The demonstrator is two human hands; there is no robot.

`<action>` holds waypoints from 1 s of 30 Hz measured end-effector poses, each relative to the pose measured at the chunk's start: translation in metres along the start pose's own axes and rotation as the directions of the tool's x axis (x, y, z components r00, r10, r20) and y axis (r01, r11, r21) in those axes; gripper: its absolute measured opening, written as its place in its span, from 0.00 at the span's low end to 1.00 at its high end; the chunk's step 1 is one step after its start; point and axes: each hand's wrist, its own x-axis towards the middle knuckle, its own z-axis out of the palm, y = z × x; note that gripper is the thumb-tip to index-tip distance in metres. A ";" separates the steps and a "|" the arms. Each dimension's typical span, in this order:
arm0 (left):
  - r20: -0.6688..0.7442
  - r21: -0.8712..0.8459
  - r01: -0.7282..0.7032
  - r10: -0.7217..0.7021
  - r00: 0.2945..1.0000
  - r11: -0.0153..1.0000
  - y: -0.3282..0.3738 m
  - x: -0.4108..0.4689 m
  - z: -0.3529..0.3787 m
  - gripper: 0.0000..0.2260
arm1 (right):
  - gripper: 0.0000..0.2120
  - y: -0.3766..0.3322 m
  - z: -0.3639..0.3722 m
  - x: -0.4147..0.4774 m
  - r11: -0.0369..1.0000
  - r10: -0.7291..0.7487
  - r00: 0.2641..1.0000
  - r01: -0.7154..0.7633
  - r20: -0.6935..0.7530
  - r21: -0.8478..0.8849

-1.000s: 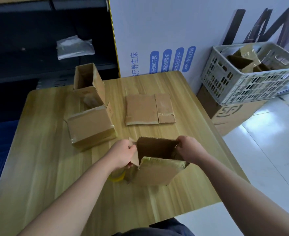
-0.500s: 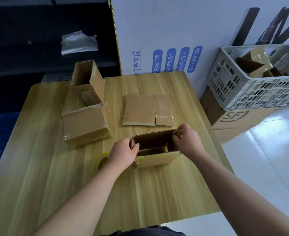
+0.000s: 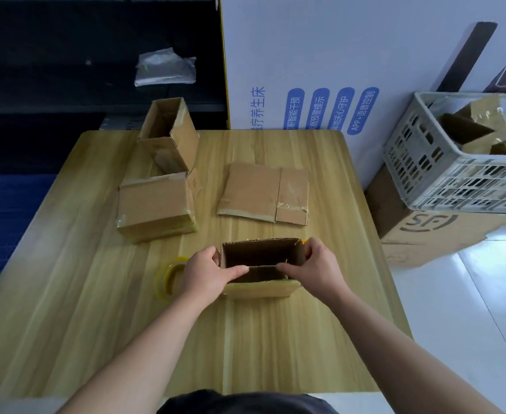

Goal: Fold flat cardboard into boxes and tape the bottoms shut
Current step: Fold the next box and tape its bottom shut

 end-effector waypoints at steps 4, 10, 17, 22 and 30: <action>-0.023 -0.017 -0.039 0.039 0.999 0.999 -0.010 -0.007 0.003 0.26 | 0.22 0.000 0.004 0.001 0.995 -0.085 0.996 0.084 0.011 0.047; 0.142 -0.079 -0.213 0.222 0.965 0.974 -0.014 -0.007 0.007 0.22 | 0.17 0.003 0.006 0.005 0.986 -0.163 0.982 0.157 0.097 0.063; 0.238 -0.227 -0.140 0.194 0.952 0.964 -0.027 -0.010 -0.002 0.29 | 0.13 0.013 -0.002 0.013 0.974 -0.211 0.951 0.224 0.224 -0.033; 0.267 -0.198 -0.145 0.195 0.944 0.970 -0.029 -0.011 -0.006 0.32 | 0.16 0.017 -0.017 0.013 0.971 -0.141 0.938 0.070 0.315 0.228; 0.254 -0.032 -0.259 0.259 0.932 0.965 -0.035 -0.009 -0.003 0.19 | 0.16 0.020 -0.021 0.008 0.919 -0.109 0.933 -0.037 0.343 0.393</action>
